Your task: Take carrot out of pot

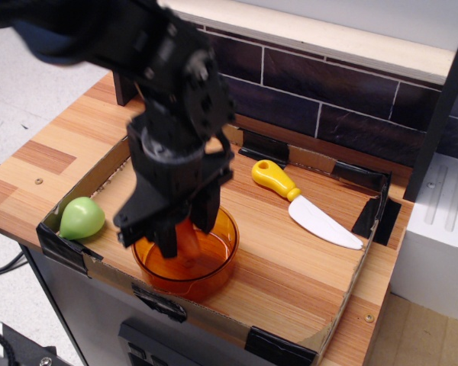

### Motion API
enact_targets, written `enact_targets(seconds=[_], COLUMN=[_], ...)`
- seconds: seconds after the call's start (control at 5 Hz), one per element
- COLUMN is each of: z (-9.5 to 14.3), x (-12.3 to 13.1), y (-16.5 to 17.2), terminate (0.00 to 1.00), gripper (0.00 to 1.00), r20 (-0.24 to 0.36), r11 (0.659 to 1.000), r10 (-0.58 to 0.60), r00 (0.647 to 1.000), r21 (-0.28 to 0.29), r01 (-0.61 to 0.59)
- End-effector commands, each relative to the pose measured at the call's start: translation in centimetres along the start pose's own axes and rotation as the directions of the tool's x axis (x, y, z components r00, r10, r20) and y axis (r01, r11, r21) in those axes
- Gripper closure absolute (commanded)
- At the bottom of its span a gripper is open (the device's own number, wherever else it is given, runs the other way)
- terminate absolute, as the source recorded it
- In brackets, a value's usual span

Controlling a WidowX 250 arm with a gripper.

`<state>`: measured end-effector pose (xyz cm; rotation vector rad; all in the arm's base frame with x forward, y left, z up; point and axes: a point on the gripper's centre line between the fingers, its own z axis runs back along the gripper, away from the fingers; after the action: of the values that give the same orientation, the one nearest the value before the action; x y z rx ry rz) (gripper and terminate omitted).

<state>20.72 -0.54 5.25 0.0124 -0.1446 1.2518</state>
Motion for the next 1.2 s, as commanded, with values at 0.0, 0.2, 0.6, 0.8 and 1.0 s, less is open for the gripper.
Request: enact_targets(seconds=[0.0, 0.2, 0.6, 0.8, 1.0], z=[7.9, 7.6, 3.1, 1.5, 0.9], x=[-1.7, -3.5, -5.8, -6.3, -6.0], y=[-3.7, -6.8, -10.1, -11.2, -12.3], terminate=[0.0, 0.0, 0.0, 0.0, 0.0], gripper=[1.0, 1.0, 1.0, 1.0, 1.0], r20=[-0.014, -0.043, -0.053, -0.047, -0.032], r11=[0.983, 0.988, 0.993, 0.991, 0.985], r10=[0.016, 0.007, -0.031, -0.06, -0.086], r00=[1.0, 0.999, 0.998, 0.997, 0.996], r21=[-0.182, -0.156, -0.117, -0.126, -0.154], r01=[-0.018, -0.013, 0.025, 0.054, 0.08])
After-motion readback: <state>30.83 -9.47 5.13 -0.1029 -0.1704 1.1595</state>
